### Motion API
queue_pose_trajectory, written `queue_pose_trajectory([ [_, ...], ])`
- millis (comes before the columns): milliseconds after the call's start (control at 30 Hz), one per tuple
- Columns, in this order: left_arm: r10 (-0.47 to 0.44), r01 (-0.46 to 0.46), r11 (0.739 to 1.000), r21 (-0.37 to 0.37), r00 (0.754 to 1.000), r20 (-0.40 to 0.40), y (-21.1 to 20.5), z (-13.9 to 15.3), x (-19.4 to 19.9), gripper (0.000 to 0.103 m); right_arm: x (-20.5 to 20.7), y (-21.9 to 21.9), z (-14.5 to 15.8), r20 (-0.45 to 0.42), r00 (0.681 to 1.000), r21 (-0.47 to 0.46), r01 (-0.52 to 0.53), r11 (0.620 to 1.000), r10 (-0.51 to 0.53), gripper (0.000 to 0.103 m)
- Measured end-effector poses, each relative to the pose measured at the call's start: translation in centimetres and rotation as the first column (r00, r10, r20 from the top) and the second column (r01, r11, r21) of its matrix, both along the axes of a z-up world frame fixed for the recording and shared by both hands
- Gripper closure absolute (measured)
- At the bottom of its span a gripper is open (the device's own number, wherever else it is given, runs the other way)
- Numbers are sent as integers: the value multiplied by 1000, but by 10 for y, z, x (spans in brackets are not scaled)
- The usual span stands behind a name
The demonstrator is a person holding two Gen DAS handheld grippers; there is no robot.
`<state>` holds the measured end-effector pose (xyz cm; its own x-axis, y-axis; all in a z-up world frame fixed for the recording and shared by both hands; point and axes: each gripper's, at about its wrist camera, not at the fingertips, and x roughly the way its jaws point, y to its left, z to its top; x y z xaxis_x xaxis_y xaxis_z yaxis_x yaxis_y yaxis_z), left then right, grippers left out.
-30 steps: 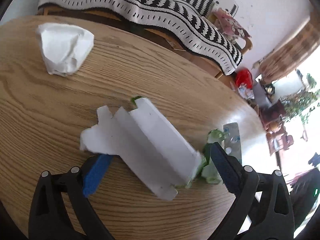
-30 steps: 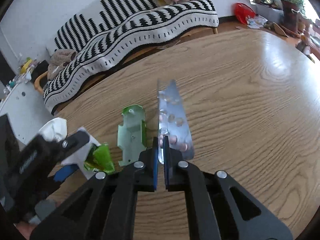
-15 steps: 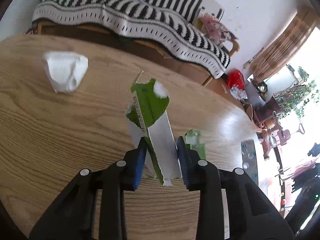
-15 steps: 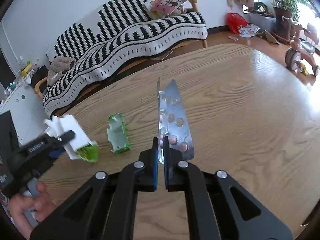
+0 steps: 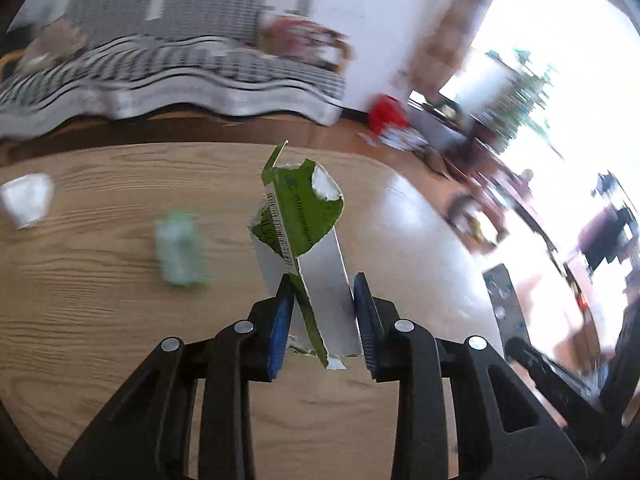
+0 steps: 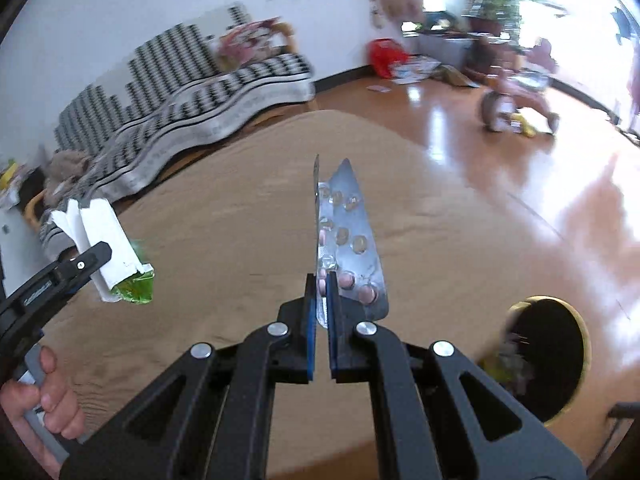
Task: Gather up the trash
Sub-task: 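Carry both items over the bin and open both tools to drop them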
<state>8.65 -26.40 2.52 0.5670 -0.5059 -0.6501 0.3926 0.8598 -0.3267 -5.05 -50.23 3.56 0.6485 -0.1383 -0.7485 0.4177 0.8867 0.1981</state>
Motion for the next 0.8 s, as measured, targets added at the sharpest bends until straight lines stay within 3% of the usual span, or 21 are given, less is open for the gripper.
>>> queue_pose_trajectory([
  [167, -207, 206, 978, 30, 977, 40, -83, -3, -51, 73, -60, -63, 3, -23, 991, -38, 129, 991, -130, 98],
  [333, -403, 399, 914, 72, 914, 54, -163, -19, -109, 73, -126, -122, 4, -30, 966, -55, 257, 965, -258, 98],
  [600, -582, 577, 809, 113, 813, 25, -243, -53, -169, 73, -200, -190, -18, -95, 922, -35, 374, 927, -376, 98],
  [800, -637, 634, 762, 135, 771, -24, -278, -80, -190, 73, -212, -211, -41, -161, 904, -6, 399, 917, -395, 98],
])
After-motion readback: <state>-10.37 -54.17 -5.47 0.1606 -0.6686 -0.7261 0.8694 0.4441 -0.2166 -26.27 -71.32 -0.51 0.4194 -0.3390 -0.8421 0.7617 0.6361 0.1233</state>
